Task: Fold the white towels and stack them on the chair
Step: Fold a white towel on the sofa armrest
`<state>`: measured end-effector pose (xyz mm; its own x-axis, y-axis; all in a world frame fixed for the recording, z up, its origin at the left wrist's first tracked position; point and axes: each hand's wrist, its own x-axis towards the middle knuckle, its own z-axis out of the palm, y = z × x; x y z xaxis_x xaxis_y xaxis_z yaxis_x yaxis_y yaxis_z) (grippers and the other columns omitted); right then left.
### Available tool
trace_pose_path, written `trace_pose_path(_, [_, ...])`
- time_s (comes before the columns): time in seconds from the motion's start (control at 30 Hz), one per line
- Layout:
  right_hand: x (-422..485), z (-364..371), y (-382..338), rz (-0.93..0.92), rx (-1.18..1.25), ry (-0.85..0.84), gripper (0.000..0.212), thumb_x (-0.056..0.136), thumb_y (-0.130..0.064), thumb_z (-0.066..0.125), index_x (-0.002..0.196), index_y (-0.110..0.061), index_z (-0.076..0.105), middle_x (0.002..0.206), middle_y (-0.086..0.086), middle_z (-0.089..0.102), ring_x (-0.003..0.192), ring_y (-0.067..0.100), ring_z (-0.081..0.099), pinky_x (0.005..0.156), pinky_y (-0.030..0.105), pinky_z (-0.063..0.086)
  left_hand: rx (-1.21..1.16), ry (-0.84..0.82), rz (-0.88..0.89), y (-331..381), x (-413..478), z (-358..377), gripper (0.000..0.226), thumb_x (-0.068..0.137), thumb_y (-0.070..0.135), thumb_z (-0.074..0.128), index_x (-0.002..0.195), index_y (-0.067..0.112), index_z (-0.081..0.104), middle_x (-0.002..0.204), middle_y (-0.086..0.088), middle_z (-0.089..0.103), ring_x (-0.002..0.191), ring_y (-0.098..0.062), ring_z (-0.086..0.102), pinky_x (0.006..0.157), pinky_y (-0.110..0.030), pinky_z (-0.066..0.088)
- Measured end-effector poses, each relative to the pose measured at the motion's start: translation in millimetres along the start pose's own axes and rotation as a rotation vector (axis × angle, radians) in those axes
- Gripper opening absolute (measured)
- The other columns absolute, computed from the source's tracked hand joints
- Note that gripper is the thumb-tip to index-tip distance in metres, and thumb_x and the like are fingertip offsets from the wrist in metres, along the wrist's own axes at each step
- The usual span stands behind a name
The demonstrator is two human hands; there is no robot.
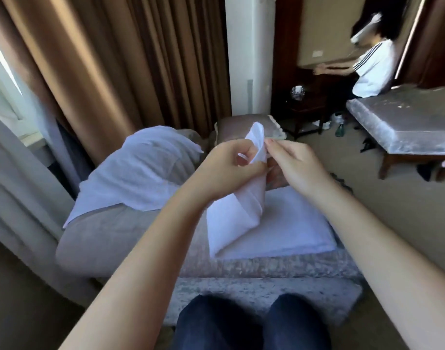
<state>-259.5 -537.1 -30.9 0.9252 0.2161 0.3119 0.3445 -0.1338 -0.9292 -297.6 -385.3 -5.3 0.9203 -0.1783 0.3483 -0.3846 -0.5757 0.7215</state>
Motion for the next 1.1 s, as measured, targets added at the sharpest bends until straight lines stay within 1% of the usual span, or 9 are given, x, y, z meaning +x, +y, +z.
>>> trace_pose_path(0.17, [-5, -41, 10, 0.117, -0.21, 0.077, 0.044, 0.094, -0.037, 0.055, 0.07, -0.001, 0.061, 0.06, 0.012, 0.059, 0.055, 0.024, 0.06, 0.054, 0.035, 0.053, -0.079, -0.242, 0.034, 4, 14, 42, 0.015, 0.085, 0.023, 0.073, 0.084, 0.012, 0.063, 0.09, 0.006, 0.064, 0.076, -0.01, 0.062, 0.072, -0.038, 0.054])
trace_pose_path(0.27, [-3, -58, 35, 0.087, -0.502, 0.185, 0.042, 0.089, -0.012, 0.053, 0.053, -0.013, 0.031, 0.054, 0.005, 0.026, 0.055, 0.019, 0.029, 0.049, 0.034, 0.021, -0.18, -0.362, 0.016, -5, 14, 54, 0.012, 0.083, 0.033, 0.068, 0.089, 0.024, 0.068, 0.106, 0.005, 0.069, 0.094, -0.012, 0.065, 0.076, -0.034, 0.054])
trace_pose_path(0.4, [-7, -78, 68, 0.13, -0.561, 0.242, 0.044, 0.088, -0.018, 0.052, 0.058, -0.018, 0.02, 0.056, 0.003, 0.017, 0.054, 0.017, 0.017, 0.051, 0.033, 0.009, 0.097, -0.066, 0.048, -46, 10, 57, 0.017, 0.093, 0.028, 0.058, 0.097, 0.018, 0.071, 0.101, 0.007, 0.071, 0.099, -0.007, 0.065, 0.086, -0.023, 0.047])
trace_pose_path(0.53, [-9, -73, 111, 0.278, -0.622, 0.248, 0.032, 0.091, -0.019, 0.056, 0.063, -0.014, 0.042, 0.057, 0.006, 0.036, 0.051, 0.019, 0.031, 0.048, 0.03, 0.019, 0.512, -0.031, 0.033, -90, -6, 78, 0.06, 0.089, 0.049, 0.035, 0.117, 0.006, 0.066, 0.124, -0.012, 0.064, 0.117, -0.029, 0.057, 0.101, -0.04, 0.042])
trace_pose_path(0.67, [-18, -60, 119, 0.282, -0.833, 0.329, 0.03, 0.095, -0.027, 0.053, 0.12, -0.012, 0.045, 0.09, 0.008, 0.059, 0.077, 0.032, 0.057, 0.057, 0.035, 0.038, 0.755, -0.018, 0.092, -117, -15, 100, 0.061, 0.097, 0.049, 0.03, 0.134, 0.009, 0.057, 0.141, -0.011, 0.053, 0.133, -0.033, 0.047, 0.114, -0.049, 0.03])
trace_pose_path(0.77, [-23, -48, 109, -0.119, -1.032, 0.414, 0.028, 0.092, -0.017, 0.056, 0.119, -0.012, 0.051, 0.12, 0.007, 0.056, 0.106, 0.032, 0.056, 0.078, 0.041, 0.047, 0.836, 0.044, 0.121, -122, -16, 108, 0.063, 0.1, 0.052, 0.021, 0.14, 0.014, 0.051, 0.145, -0.01, 0.049, 0.137, -0.036, 0.041, 0.112, -0.055, 0.029])
trace_pose_path(0.87, [-23, -37, 115, -0.377, -1.108, 0.265, 0.041, 0.093, -0.034, 0.039, 0.119, -0.011, 0.061, 0.128, 0.004, 0.059, 0.122, 0.026, 0.052, 0.099, 0.039, 0.039, 0.858, 0.067, 0.119, -123, -16, 112, 0.063, 0.098, 0.053, 0.027, 0.142, 0.014, 0.049, 0.147, -0.012, 0.047, 0.137, -0.04, 0.039, 0.109, -0.059, 0.032])
trace_pose_path(1.0, [-22, -42, 138, 0.114, -1.1, -0.069, 0.098, 0.075, -0.074, -0.001, 0.153, -0.019, 0.021, 0.161, -0.006, 0.018, 0.148, 0.014, 0.01, 0.118, 0.037, 0.005, 0.891, 0.057, 0.11, -126, -18, 115, 0.072, 0.098, 0.061, 0.02, 0.145, 0.012, 0.045, 0.15, -0.014, 0.042, 0.14, -0.041, 0.033, 0.11, -0.06, 0.029])
trace_pose_path(1.1, [-23, -44, 148, 0.155, -1.047, -0.045, 0.1, 0.074, -0.078, 0.0, 0.155, -0.021, 0.013, 0.162, -0.007, 0.009, 0.149, 0.012, 0.003, 0.12, 0.037, 0.004, 0.911, 0.07, 0.13, -128, -19, 114, 0.074, 0.097, 0.063, 0.019, 0.144, 0.013, 0.046, 0.149, -0.013, 0.043, 0.14, -0.042, 0.033, 0.11, -0.061, 0.028])
